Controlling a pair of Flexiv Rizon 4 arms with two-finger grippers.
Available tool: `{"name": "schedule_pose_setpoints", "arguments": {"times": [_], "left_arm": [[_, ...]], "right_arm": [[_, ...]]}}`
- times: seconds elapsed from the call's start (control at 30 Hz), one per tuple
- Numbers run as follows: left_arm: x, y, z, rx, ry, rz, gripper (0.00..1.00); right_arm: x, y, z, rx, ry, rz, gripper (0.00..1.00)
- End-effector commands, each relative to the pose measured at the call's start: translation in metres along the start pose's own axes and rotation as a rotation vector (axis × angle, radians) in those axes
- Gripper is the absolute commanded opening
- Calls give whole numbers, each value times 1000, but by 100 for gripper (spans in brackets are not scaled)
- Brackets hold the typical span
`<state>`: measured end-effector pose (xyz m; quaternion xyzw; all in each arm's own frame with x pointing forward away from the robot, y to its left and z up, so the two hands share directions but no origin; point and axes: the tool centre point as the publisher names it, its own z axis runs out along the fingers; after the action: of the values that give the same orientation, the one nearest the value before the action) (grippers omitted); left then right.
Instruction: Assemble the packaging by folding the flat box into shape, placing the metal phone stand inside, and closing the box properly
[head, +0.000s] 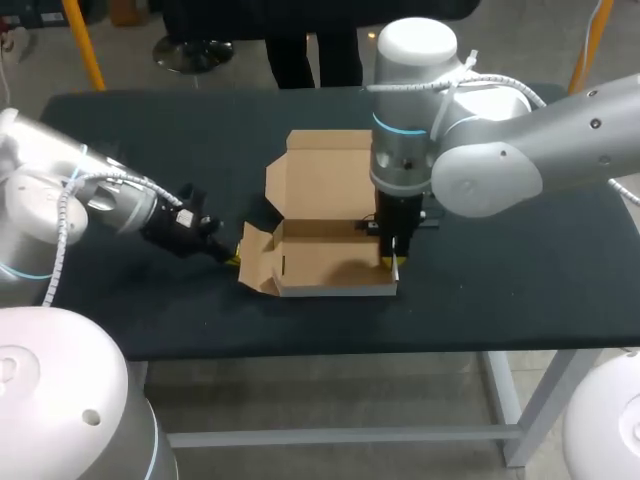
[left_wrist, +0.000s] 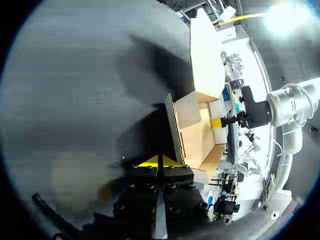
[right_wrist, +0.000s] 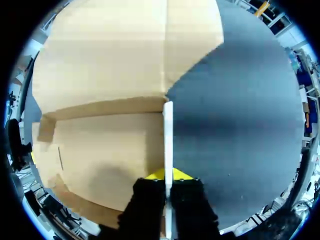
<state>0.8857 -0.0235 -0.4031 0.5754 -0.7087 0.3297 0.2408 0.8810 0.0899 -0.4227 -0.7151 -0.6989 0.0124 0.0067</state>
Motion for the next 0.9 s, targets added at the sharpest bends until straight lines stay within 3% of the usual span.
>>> {"name": "schedule_pose_setpoints", "arguments": {"times": [0.03, 0.9], "left_arm": [[5, 0, 2, 0, 4, 5, 0], [41, -4, 7, 4, 33, -38, 0]], "right_arm": [[1, 1, -1, 5, -4, -1, 0], [1, 1, -1, 5, -4, -1, 0]]}}
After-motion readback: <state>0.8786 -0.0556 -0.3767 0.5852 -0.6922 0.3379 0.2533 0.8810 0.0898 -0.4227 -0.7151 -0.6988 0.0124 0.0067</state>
